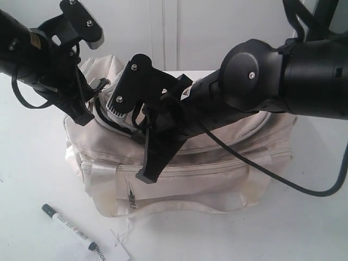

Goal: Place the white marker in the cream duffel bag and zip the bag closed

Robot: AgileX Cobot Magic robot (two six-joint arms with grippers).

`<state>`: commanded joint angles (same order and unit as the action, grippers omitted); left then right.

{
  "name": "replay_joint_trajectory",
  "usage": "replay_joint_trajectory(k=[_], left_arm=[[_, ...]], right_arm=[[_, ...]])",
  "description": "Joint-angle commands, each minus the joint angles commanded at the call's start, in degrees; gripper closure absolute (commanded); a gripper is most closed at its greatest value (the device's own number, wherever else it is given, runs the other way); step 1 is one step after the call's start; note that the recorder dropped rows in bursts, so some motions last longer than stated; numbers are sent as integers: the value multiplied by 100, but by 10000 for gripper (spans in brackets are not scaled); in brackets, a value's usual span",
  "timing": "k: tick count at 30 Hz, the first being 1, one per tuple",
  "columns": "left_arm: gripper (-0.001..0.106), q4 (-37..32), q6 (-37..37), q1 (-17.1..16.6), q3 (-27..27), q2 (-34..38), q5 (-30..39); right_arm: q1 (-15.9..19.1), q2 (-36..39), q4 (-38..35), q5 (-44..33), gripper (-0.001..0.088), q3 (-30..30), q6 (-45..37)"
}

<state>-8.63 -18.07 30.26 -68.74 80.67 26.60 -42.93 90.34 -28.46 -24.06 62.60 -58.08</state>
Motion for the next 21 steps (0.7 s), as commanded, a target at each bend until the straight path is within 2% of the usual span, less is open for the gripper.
replay_joint_trajectory(k=[8,21], left_arm=[[1053,190,28,0,0,0,61],[1053,48,-18,0,0,74,-3]], right_arm=[[0,43,-23,410,868,0,194],[0,223,-115,1215,868,0,623]])
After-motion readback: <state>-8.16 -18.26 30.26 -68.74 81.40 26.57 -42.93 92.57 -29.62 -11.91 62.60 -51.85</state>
